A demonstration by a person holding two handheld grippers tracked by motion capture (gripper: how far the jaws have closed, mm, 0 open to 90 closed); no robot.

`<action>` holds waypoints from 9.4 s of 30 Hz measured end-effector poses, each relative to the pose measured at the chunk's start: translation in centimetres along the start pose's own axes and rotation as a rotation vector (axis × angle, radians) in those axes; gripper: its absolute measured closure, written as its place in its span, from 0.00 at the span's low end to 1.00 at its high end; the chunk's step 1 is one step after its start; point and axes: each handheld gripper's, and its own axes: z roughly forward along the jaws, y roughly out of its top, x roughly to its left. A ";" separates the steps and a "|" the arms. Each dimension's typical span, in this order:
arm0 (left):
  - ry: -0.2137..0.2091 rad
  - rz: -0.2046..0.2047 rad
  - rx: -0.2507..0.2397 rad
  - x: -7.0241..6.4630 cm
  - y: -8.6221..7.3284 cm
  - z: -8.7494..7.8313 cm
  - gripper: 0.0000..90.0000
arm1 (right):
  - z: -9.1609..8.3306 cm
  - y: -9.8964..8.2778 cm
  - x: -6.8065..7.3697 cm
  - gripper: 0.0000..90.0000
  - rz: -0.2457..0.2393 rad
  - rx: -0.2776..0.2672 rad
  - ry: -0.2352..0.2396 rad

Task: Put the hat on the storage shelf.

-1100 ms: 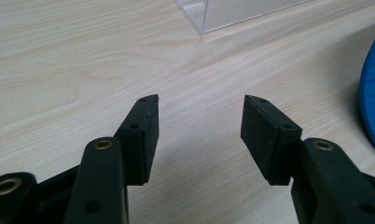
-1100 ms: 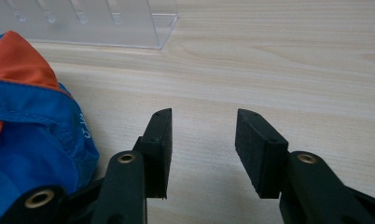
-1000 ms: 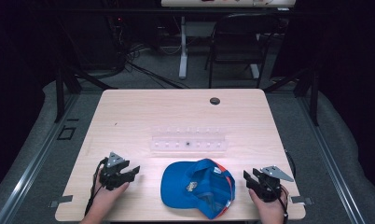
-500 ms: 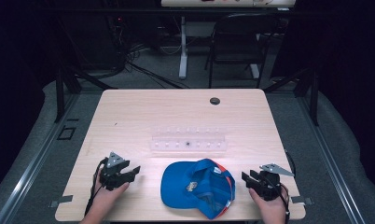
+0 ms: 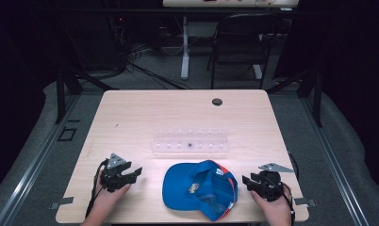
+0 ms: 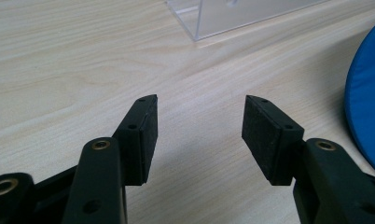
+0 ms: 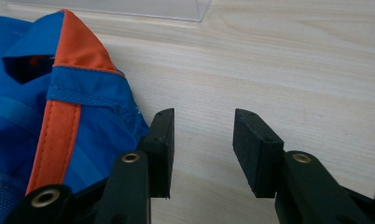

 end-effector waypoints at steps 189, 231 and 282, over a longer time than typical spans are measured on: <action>0.014 0.018 0.011 -0.3 -0.2 0.2 0.51 | -3.6 13.0 4.7 0.87 0.303 0.478 0.532; 0.008 0.021 0.013 -0.4 -0.2 0.3 0.51 | -4.0 16.4 8.1 0.87 0.350 0.440 0.825; 0.003 0.031 0.019 -0.6 -0.1 0.4 0.51 | -7.1 19.9 5.8 0.87 0.451 0.234 0.831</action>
